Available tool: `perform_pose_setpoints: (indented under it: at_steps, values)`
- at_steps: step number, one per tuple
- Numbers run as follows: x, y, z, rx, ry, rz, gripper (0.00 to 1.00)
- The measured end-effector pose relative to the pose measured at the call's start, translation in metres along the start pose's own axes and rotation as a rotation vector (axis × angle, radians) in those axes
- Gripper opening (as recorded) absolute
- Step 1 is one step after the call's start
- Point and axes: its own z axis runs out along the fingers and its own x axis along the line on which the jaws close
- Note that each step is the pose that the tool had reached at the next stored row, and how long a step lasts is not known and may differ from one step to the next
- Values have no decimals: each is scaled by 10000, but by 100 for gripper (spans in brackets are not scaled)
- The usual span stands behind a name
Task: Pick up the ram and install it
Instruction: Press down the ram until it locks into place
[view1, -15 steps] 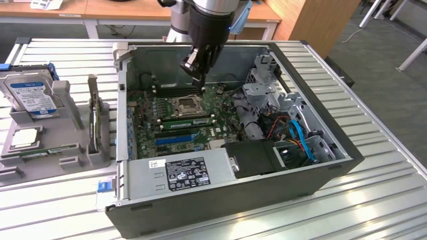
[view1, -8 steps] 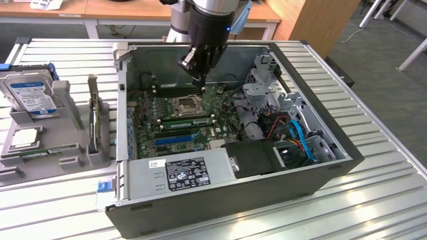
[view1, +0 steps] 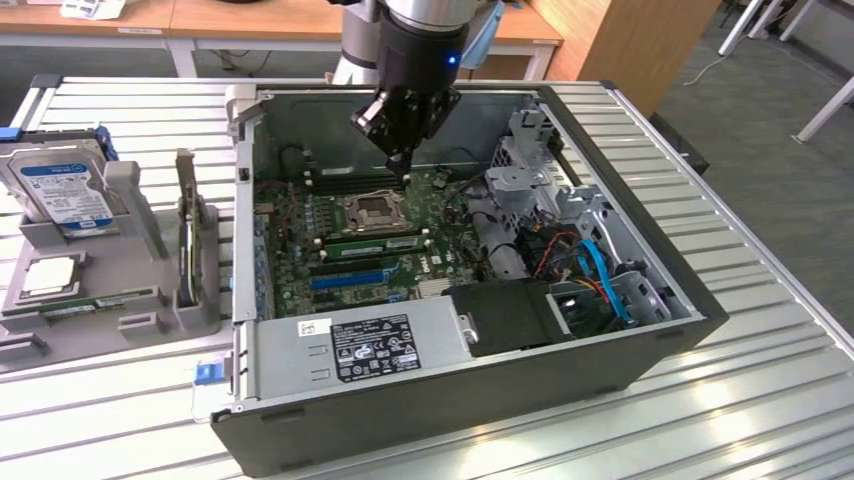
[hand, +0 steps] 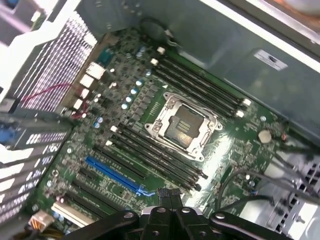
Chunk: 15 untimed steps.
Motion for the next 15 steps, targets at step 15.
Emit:
perform_pose_setpoints:
  at_steps: [15]
  values:
    - [0,-1,9,14,-138,2722,10]
